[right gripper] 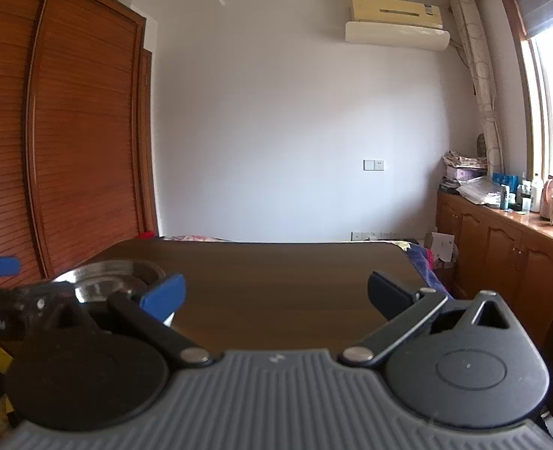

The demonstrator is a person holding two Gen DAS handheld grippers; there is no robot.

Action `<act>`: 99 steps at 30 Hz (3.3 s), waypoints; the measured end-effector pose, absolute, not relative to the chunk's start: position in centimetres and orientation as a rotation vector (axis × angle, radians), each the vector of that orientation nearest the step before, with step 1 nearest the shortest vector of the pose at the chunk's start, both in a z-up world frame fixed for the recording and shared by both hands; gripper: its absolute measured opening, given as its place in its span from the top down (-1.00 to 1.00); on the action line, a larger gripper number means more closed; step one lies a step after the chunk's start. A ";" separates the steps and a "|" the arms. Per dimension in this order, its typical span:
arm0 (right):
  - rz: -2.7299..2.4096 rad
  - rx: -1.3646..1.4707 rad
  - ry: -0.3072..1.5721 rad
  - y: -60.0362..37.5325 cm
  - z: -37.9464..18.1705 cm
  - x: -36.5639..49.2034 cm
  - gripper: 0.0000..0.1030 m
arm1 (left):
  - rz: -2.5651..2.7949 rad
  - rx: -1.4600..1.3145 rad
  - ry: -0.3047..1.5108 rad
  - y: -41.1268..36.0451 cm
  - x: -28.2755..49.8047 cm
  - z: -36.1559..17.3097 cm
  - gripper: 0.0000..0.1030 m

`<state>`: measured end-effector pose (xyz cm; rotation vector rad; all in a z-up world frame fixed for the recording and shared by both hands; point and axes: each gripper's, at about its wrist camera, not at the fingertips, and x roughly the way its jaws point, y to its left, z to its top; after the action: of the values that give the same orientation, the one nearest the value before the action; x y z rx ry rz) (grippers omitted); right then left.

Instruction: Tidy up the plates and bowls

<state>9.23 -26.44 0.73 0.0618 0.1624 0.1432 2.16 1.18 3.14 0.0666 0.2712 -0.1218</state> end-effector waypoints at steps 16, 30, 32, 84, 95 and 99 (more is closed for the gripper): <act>0.116 0.071 0.199 -26.5 -0.7 9.5 -1.00 | -0.061 0.056 0.288 2.9 3.0 2.1 -1.00; 0.120 0.066 0.202 -26.7 -0.9 9.3 -1.00 | -0.055 0.056 0.286 3.3 3.1 2.2 -1.00; 0.121 0.066 0.203 -26.5 -1.0 9.4 -1.00 | -0.055 0.056 0.287 3.3 3.1 2.2 -1.00; 0.132 0.079 0.219 -26.3 -1.4 9.7 -1.00 | -0.053 0.048 0.291 3.0 3.0 2.3 -1.00; 0.135 0.081 0.223 -26.4 -1.6 9.7 -1.00 | -0.055 0.045 0.291 3.0 3.0 2.2 -1.00; 0.136 0.082 0.227 -26.3 -1.7 9.7 -1.00 | -0.056 0.045 0.291 3.0 3.0 2.2 -1.00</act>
<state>9.68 -26.34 -1.66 0.0816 0.2269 0.1356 3.01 3.04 2.20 0.0451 0.2912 -0.0563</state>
